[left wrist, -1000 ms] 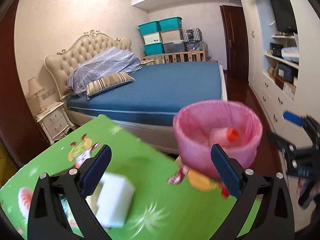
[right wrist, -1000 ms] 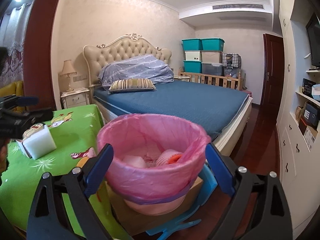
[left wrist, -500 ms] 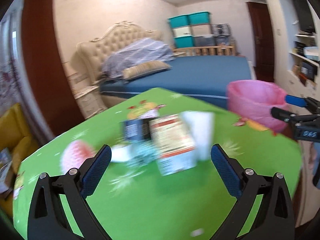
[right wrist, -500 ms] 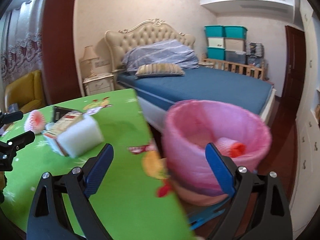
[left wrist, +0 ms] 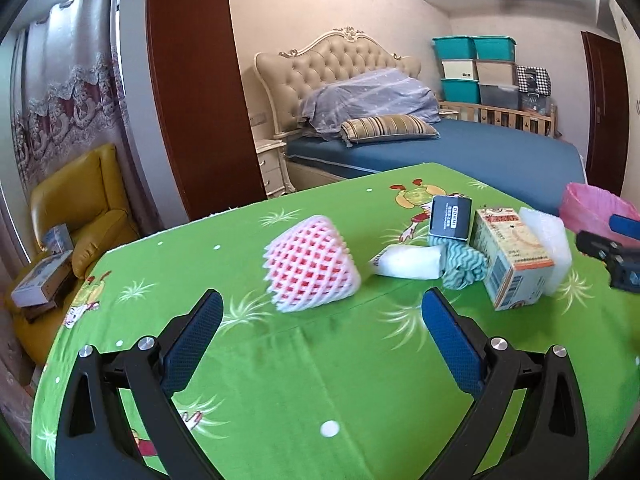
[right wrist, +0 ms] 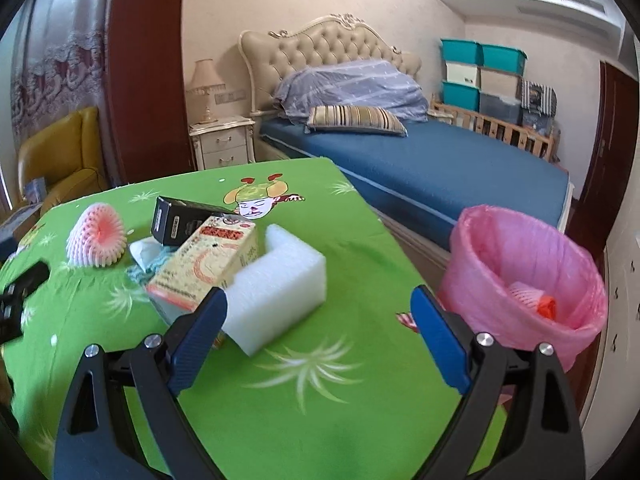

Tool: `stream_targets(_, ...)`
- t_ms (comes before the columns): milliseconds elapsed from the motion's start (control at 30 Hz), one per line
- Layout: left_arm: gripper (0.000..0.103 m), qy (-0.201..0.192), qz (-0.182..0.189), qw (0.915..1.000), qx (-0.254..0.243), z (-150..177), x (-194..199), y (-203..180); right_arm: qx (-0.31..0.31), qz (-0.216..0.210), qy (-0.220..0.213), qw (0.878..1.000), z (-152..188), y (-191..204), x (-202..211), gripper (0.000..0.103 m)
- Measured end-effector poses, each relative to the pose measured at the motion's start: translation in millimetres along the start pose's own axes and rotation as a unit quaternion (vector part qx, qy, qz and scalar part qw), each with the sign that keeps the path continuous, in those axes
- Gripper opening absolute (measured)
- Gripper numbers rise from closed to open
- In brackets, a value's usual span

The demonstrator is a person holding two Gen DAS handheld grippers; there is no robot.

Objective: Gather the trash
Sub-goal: 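Move both tools back over the remaining trash on the table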

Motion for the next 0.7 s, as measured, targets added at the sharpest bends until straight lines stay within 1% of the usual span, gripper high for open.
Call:
stream_targets(133,0.095,-0.012,-0.009,0.9999,-0.006,1,6,5,-0.004,0.027,0.016,1.000,-1,7,-14,0.090)
stream_targets(233,0.095,-0.016,-0.012,0.9998,-0.001,0,7,5,-0.005,0.031,0.023,0.999,-2,16,-22,0.090)
stream_targets(300,0.095,-0.019,-0.017,0.9997,0.001,1,8,6,0.016,0.053,0.024,0.998,-2,22,-26,0.090)
stream_targets(367,0.095,-0.020,-0.019,0.9996,0.001,3,8,8,0.023,0.070,0.026,0.997,-2,24,-30,0.090)
stream_targets(433,0.095,-0.019,-0.019,0.9996,0.004,5,9,10,0.022,0.087,0.030,0.996,-2,25,-34,0.090)
stream_targets(600,0.095,-0.021,-0.015,0.9995,0.018,7,10,14,0.016,0.102,0.039,0.994,-8,25,-44,0.090)
stream_targets(700,0.095,-0.021,-0.019,0.9994,0.019,7,11,14,0.002,0.114,0.045,0.992,-11,17,-51,0.091)
Point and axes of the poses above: each gripper's, at about its wrist camera, not at the fingertips, and x roughly against the way its jaws point, y to its left, z to its underside, the point moved 6 cm from there along -x, roughly the way its jaws point, and after that the axes turned 6 degrees about -y, right-handed, at the moved point
